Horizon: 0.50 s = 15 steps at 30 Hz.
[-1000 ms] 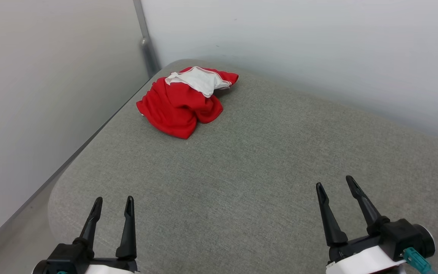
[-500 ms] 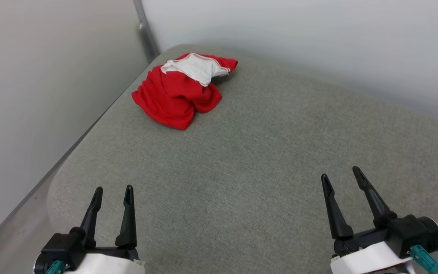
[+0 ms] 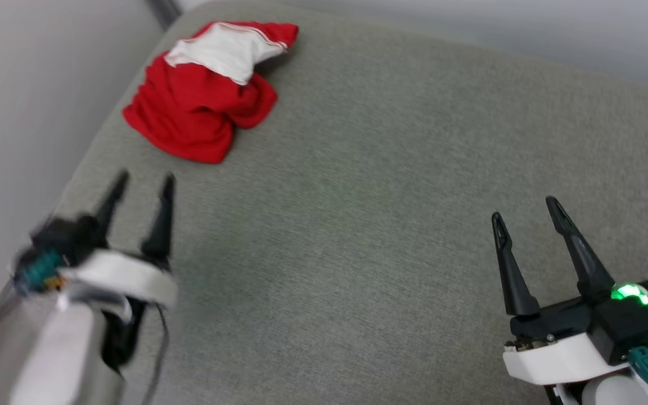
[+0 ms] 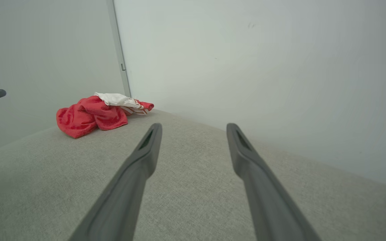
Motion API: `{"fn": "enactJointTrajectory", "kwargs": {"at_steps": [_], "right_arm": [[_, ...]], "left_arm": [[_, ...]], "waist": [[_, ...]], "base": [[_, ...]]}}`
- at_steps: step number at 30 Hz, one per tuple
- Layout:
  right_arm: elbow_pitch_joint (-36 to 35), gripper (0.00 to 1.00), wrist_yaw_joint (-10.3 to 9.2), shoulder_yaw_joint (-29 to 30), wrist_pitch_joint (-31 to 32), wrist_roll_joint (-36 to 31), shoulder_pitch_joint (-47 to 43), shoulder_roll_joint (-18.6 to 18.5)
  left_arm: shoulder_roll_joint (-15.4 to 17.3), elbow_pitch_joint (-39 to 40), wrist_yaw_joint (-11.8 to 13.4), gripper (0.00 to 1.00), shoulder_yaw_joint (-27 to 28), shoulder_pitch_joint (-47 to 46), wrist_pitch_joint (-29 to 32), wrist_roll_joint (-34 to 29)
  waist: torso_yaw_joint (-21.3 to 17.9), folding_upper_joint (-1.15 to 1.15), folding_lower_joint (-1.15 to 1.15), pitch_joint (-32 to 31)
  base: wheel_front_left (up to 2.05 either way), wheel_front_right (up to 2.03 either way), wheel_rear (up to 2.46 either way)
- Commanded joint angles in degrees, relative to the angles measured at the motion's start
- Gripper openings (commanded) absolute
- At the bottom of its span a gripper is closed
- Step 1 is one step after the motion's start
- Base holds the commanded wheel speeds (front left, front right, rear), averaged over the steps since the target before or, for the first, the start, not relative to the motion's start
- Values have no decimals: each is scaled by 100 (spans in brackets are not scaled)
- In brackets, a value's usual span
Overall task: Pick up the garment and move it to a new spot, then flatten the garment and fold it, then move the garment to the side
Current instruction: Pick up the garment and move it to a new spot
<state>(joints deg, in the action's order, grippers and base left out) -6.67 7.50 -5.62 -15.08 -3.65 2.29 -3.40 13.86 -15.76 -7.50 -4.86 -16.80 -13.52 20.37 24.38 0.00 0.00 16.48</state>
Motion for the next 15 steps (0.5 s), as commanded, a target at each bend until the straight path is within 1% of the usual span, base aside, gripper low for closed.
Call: {"fn": "enactJointTrajectory", "kwargs": {"at_steps": [1, 3, 5, 10, 11, 12, 15], "right_arm": [[-102, 100, -2, -19, -13, -78, 154, -99], [-202, 100, -2, 7, -14, -134, 209, -161], [-294, 100, -2, 3, -14, -158, 274, -190], [-462, 100, -2, -49, -14, -240, 406, -265], [-489, 100, -2, -48, -14, -244, 431, -266], [-489, 100, -2, -48, -14, -244, 431, -266], [-552, 100, -2, -40, -14, -278, 506, -263]], "left_arm": [[312, -85, 10, 100, -103, -504, 250, 144], [621, -234, 10, 100, -230, -970, 687, 446], [999, -351, 11, 100, -311, -1422, 1187, 776], [1876, -528, 9, 100, -642, -2296, 2497, 1525], [2014, -595, 10, 100, -655, -2453, 2741, 1752], [2014, -595, 10, 100, -655, -2453, 2741, 1752], [2380, -830, 10, 100, -680, -2914, 3455, 2344]], "waist": [[-386, 0, 0, 524], [-485, 0, 0, 730], [-594, 0, 0, 915], [-885, 0, 0, 1329], [-944, 0, 0, 1407], [-944, 0, 0, 1407], [-1121, 0, 0, 1615]], "base": [[0, 0, 0], [0, 0, 0], [0, 0, 0], [0, 0, 0], [0, 0, 0], [0, 0, 0], [0, 0, 0]]}}
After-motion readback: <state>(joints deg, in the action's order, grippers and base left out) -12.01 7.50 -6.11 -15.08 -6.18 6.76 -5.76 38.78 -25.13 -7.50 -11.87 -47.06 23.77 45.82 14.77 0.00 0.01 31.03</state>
